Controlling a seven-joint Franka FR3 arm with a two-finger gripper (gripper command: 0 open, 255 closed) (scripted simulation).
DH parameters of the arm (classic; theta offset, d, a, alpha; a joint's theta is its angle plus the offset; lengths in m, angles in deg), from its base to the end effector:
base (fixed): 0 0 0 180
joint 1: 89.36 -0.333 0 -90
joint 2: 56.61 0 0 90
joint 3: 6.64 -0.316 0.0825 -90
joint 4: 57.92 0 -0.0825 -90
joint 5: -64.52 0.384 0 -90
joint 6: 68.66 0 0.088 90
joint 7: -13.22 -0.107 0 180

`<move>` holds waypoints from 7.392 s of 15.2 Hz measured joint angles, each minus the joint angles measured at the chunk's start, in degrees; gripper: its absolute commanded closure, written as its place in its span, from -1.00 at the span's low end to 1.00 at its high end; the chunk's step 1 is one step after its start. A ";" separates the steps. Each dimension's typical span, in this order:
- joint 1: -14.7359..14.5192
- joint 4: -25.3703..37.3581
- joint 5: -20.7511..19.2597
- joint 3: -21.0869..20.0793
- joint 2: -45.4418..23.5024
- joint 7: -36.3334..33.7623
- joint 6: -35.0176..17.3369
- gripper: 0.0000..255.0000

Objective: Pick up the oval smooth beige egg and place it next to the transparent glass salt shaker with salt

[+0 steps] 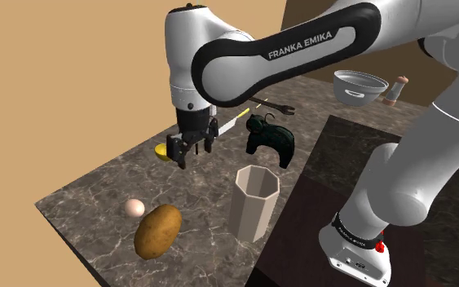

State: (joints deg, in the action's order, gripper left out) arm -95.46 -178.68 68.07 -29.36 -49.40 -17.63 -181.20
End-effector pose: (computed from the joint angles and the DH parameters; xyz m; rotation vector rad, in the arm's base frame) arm 0.4466 0.2560 0.4653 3.1338 -0.0994 -0.0429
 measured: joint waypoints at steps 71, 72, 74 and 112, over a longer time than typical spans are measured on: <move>-10.54 43.35 -10.68 -3.16 -32.33 -18.90 14.25 1.00; -10.63 44.27 -10.71 -3.16 -32.44 -18.87 15.06 1.00; -10.80 45.94 -10.70 -3.20 -32.45 -18.88 16.70 1.00; 17.27 62.62 -9.40 9.51 -41.27 22.71 24.89 1.00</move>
State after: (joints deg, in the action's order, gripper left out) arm -78.19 -116.07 58.66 -19.85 -90.67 5.08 -156.31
